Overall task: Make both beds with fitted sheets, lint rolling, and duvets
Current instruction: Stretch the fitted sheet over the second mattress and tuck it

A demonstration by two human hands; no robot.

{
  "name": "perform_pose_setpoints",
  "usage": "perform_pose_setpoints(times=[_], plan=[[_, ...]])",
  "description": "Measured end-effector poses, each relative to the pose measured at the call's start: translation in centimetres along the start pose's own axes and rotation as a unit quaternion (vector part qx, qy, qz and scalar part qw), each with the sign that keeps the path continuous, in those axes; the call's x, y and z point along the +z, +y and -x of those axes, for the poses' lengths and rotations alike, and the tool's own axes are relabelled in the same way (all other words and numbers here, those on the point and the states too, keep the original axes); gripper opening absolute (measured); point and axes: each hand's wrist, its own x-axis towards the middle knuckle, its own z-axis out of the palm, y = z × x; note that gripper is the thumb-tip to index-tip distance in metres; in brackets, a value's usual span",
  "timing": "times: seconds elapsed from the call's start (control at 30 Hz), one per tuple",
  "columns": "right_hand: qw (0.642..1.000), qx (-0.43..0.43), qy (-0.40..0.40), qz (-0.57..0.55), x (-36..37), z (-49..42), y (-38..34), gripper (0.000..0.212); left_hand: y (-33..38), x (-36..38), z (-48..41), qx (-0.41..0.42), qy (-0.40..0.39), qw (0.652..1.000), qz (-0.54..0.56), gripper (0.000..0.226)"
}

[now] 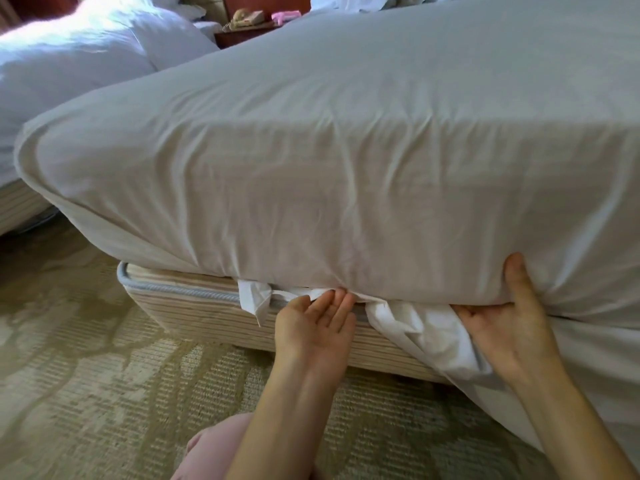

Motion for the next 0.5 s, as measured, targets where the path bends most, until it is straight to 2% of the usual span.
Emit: perform_pose_setpoints(times=[0.17, 0.33, 0.5], plan=[[1.0, 0.001, -0.014, -0.01, 0.1, 0.1, -0.1, 0.045, 0.4, 0.1, -0.4, 0.01, 0.006, 1.0, -0.014, 0.038], [1.0, 0.005, -0.011, -0.014, 0.0, 0.0, -0.2, 0.046, 0.7, 0.2, -0.9, 0.005, 0.015, 0.999, -0.043, 0.048], [1.0, 0.003, -0.006, -0.013, -0.1, -0.1, -0.1, 0.05, 0.9, 0.5, -1.6, -0.016, -0.007, 1.0, 0.014, 0.055]])
